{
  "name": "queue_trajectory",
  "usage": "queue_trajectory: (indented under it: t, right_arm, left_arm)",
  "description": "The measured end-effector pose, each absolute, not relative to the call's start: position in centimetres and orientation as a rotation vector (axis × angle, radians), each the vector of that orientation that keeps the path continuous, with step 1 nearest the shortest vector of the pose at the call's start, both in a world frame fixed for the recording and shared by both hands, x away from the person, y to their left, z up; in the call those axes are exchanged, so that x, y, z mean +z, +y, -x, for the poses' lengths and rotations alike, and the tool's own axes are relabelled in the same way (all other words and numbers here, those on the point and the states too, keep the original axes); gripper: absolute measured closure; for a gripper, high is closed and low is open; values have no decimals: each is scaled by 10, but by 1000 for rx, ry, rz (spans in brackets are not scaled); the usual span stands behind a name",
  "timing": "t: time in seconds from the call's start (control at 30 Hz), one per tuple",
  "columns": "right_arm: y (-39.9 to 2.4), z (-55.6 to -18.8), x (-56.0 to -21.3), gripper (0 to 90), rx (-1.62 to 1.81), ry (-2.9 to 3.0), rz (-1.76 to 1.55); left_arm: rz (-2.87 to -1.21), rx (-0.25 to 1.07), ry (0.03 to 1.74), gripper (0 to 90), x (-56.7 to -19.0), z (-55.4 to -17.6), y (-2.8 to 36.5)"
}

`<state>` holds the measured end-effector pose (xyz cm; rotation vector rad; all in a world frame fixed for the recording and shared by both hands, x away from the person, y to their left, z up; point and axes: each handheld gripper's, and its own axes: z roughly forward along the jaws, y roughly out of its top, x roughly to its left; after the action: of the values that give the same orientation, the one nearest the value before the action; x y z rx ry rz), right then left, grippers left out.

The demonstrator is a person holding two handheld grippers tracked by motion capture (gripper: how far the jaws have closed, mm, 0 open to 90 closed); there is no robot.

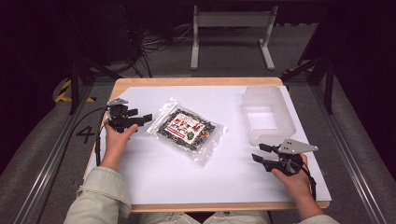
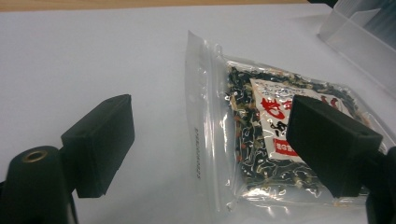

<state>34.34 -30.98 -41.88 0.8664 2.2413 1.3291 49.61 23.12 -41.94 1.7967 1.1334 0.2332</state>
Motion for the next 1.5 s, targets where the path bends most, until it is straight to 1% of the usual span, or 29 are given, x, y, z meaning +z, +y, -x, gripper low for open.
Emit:
queue_trajectory:
  t: [0.2,0.53,0.73,0.93,1.17,1.27,1.4,1.43,1.5]
  right_arm:
    - [-313,-340,-419,463,1326,2234,-871]
    - [-311,-339,-419,450,1313,2245,-852]
    - [-310,-339,-419,446,1309,2247,-846]
    - [-310,-338,-418,442,1307,2245,-845]
    - [-308,-338,-418,435,1300,2251,-831]
    - [-307,-338,-418,432,1296,2252,-826]
    - [-307,-338,-418,428,1296,2253,-825]
    - [-307,-338,-418,428,1296,2253,-825]
    - [-307,-338,-418,427,1294,2255,-824]
  left_arm:
    - [-1838,189,1165,186,-433,-503,229]
    - [-1871,123,1193,226,-442,-506,227]
    - [-1893,78,1192,270,-446,-507,225]
    - [-1904,-9,1197,328,-449,-507,221]
    - [-1934,-54,1177,388,-449,-506,216]
    - [-1934,-90,1174,447,-449,-506,216]
    - [-1950,-79,1193,515,-448,-505,214]
    - [-1950,-79,1193,545,-448,-505,214]
    - [-1962,-60,1210,636,-447,-504,214]
